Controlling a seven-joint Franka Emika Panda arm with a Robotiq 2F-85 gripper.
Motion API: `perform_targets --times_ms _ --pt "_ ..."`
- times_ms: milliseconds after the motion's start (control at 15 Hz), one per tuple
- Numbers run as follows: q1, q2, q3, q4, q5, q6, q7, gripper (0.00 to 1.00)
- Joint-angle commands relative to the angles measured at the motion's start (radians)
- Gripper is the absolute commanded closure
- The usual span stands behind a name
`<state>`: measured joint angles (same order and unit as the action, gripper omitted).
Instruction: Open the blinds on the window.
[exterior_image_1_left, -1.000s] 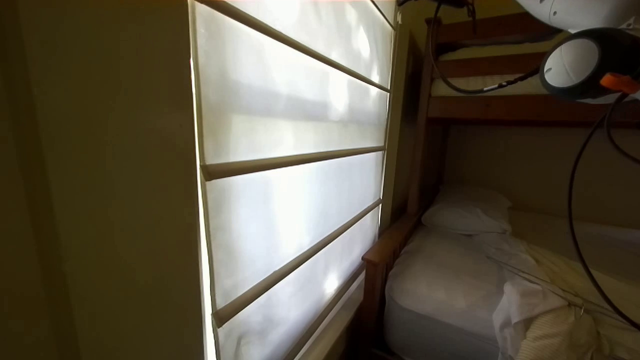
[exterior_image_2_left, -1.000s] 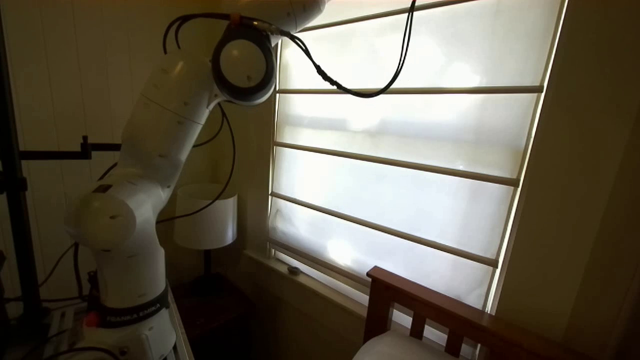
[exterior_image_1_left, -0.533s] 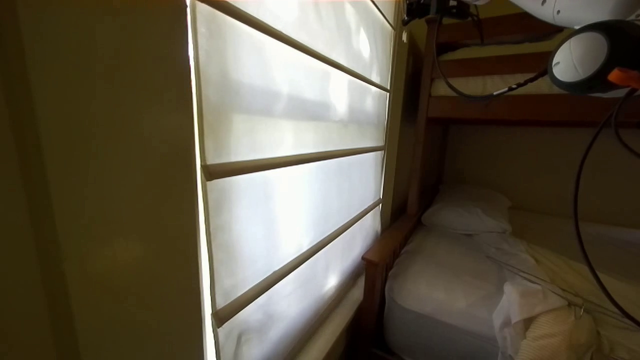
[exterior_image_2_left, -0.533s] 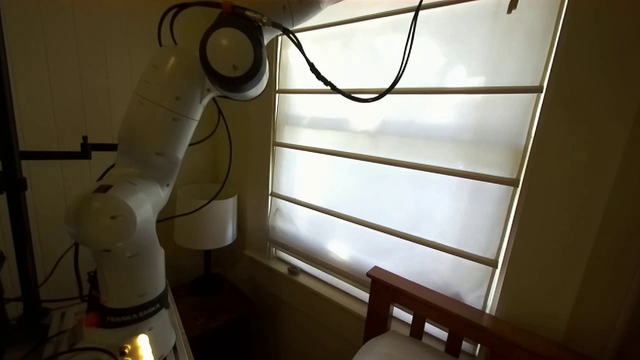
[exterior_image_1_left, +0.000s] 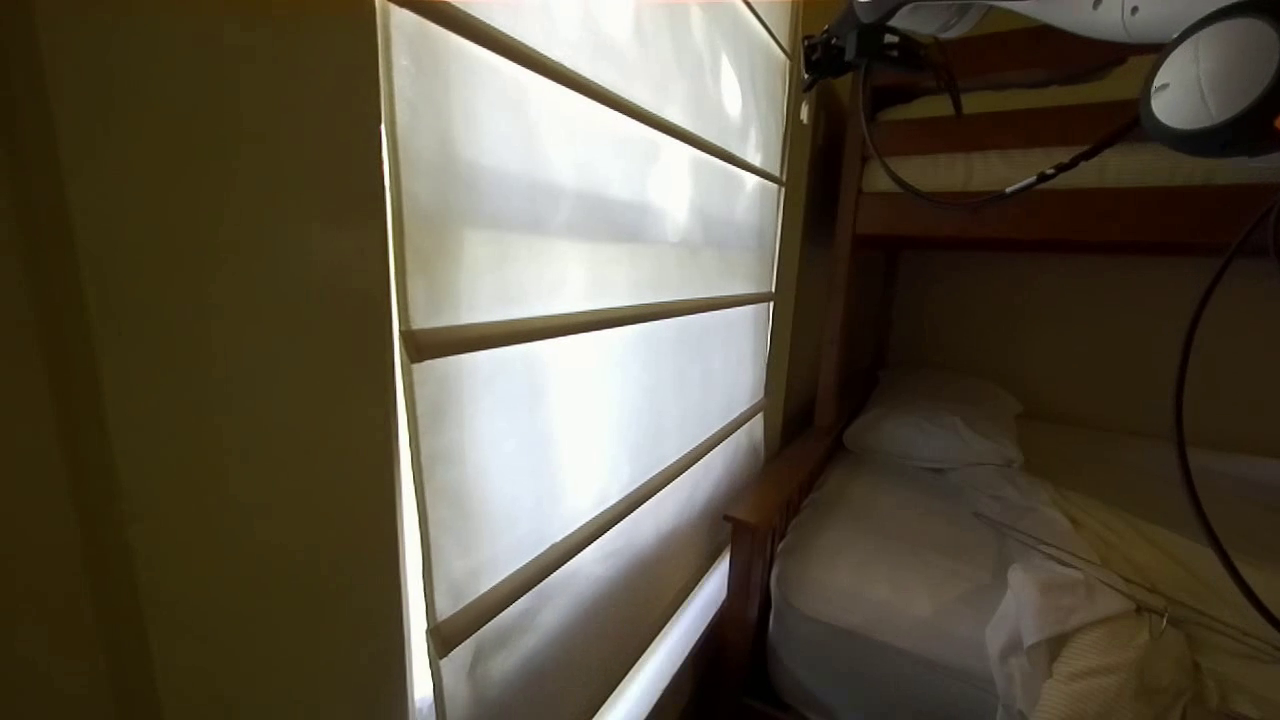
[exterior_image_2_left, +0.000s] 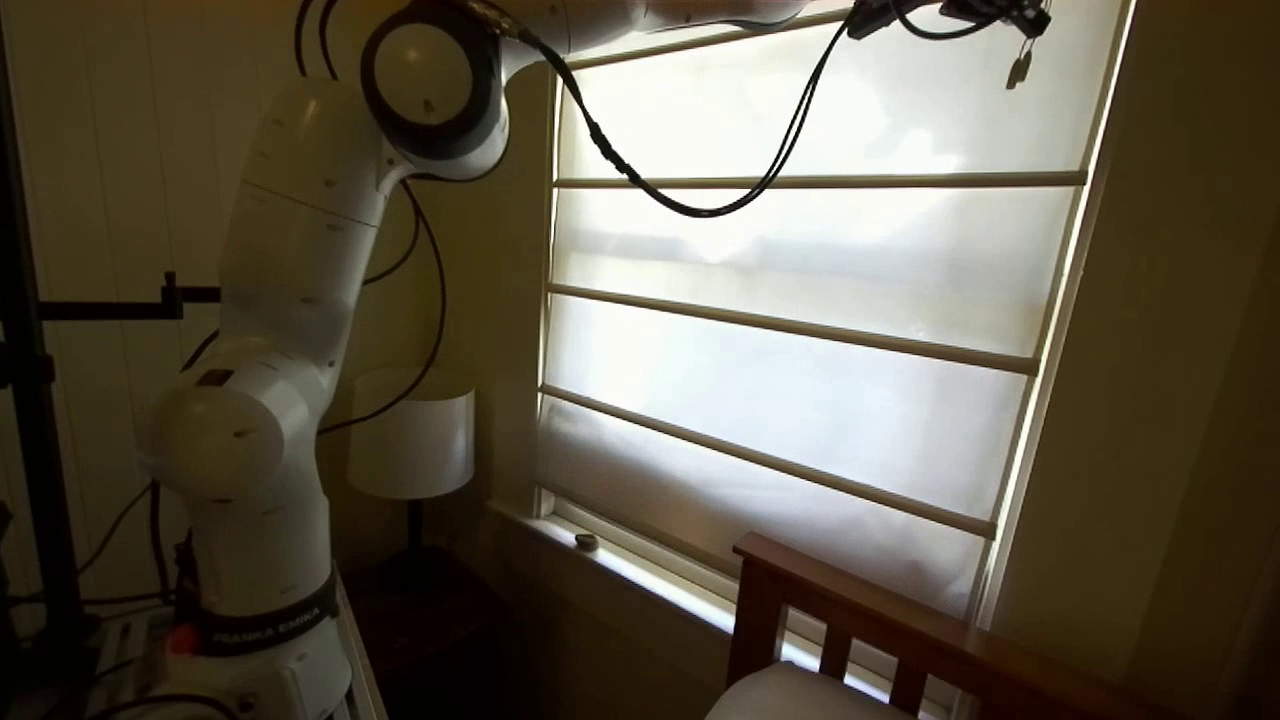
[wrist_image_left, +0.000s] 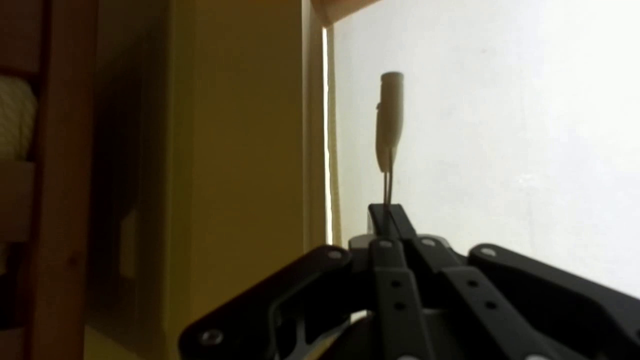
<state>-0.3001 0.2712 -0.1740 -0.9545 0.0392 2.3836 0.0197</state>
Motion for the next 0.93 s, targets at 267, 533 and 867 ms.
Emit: perform_targets --times_ms 267,533,867 --pt "0.054 -0.196 -0.004 -0.381 -0.058 -0.056 0.178 1.0" --pt "0.042 -0.147 0.0 -0.29 -0.035 -0.021 0.146 0.99" --pt "0.038 -0.155 -0.003 -0.323 -0.025 -0.027 0.152 1.0"
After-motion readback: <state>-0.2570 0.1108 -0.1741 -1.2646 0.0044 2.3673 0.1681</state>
